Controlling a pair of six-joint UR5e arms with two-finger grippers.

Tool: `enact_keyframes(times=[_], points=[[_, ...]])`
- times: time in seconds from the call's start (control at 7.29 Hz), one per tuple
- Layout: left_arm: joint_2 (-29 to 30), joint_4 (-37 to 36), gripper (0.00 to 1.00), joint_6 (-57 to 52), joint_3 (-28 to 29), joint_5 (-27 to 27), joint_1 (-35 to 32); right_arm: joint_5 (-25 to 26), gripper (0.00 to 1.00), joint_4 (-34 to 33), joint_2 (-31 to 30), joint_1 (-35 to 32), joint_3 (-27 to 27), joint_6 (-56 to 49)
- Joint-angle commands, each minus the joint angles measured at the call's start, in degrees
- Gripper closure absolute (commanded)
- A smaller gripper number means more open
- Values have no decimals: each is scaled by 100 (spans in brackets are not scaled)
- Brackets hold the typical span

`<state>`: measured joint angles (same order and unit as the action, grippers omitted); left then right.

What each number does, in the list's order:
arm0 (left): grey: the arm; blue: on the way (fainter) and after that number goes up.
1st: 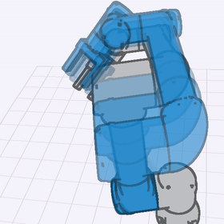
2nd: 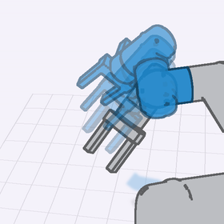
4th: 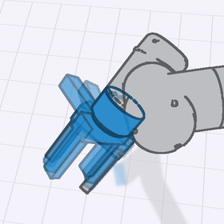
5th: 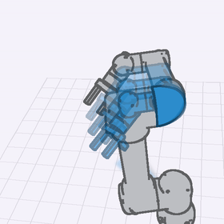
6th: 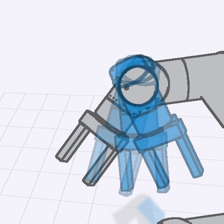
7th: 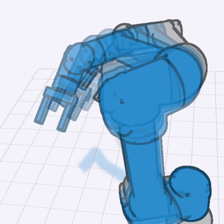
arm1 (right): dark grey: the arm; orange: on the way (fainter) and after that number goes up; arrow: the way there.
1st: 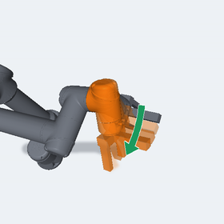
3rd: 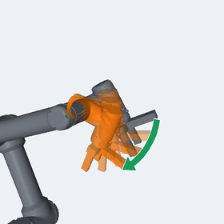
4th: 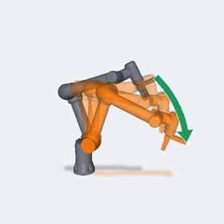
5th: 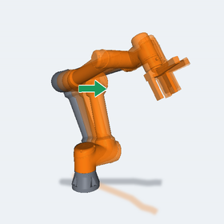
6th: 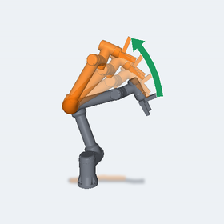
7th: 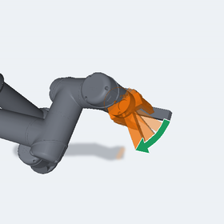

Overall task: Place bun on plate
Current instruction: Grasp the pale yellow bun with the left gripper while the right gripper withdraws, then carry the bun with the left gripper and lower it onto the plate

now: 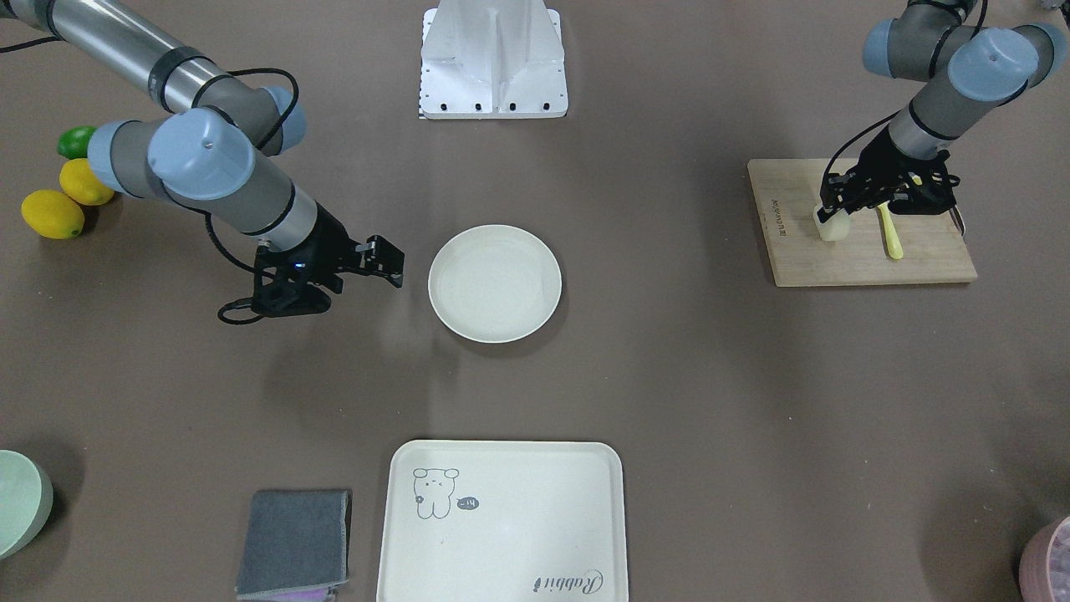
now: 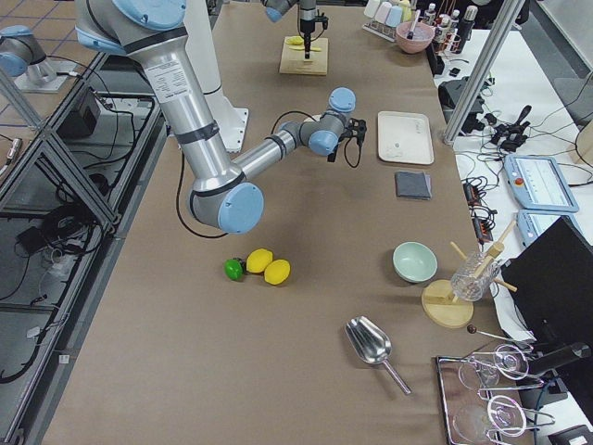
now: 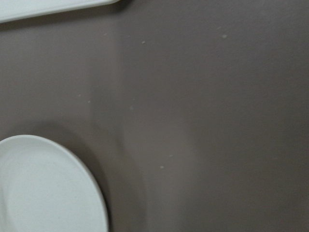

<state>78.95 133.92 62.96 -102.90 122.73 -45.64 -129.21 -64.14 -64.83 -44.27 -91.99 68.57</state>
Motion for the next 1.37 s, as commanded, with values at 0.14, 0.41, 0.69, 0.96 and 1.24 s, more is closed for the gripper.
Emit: enact_keyframes(times=[0.14,0.41,0.69,0.96,1.24], points=[[400,-6,67,171,-275,6,-33,-499,0,-2,-1081,-783,-441,-1131],[1530,-276,67,1477,-213,-21,19,-465,0,7,-1776,-943,-636,-1791],[3004,-1843,67,2076,-187,-230,412,-517,0,7,-2225,-1336,-636,-2573],[4386,-3280,67,2202,205,-1466,1317,-508,0,16,-2630,-1636,-645,-3206],[5268,-3232,66,2624,1198,-1942,1661,-500,0,7,-2675,-1708,-636,-3358]])
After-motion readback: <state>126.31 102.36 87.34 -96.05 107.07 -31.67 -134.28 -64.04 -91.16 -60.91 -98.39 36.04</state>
